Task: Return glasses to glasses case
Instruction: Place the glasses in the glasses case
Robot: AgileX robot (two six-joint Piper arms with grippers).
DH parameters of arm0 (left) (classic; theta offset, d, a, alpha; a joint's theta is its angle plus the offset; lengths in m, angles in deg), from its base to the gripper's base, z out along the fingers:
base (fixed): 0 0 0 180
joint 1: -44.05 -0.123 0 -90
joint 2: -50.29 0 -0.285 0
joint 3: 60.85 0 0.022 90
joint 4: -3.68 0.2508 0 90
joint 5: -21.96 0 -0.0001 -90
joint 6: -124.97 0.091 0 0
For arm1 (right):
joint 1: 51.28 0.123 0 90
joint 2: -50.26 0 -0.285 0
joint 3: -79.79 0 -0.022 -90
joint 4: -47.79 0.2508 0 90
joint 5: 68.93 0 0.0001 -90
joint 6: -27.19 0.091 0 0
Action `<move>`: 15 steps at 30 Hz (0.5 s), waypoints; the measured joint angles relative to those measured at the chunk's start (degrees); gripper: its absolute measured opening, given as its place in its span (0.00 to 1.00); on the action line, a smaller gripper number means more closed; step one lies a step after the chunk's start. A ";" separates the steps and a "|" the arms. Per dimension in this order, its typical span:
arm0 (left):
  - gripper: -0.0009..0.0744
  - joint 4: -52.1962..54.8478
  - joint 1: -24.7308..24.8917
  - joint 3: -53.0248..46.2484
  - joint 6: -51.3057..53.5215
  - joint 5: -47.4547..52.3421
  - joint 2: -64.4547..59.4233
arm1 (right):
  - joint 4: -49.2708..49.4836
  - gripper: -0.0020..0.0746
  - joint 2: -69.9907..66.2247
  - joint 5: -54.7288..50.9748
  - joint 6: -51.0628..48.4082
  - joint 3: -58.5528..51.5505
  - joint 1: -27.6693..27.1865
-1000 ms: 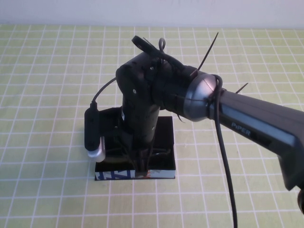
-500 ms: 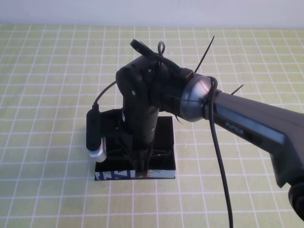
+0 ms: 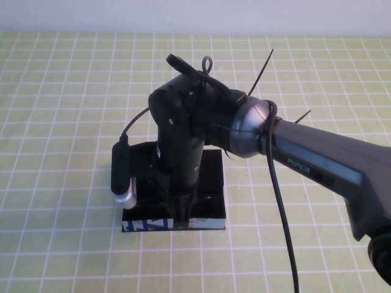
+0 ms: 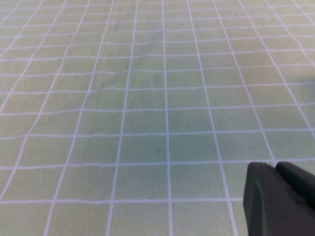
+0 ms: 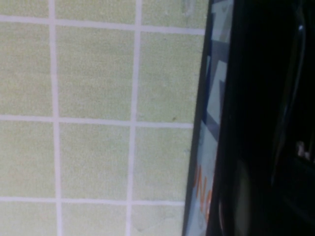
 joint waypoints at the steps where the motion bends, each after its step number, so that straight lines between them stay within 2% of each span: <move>1: 0.01 0.00 0.00 0.00 0.00 0.00 0.00 | -0.11 0.16 0.00 0.00 0.26 0.00 0.00; 5: 0.01 0.00 0.00 0.00 0.00 0.00 0.00 | -0.49 0.24 0.22 0.00 0.84 0.00 0.00; 10: 0.01 0.00 0.00 0.00 0.00 0.00 0.00 | -2.44 0.26 1.92 0.00 1.21 0.00 0.00; 15: 0.01 0.00 0.00 0.00 0.00 0.00 0.00 | -5.34 0.26 5.52 0.00 7.01 0.00 0.00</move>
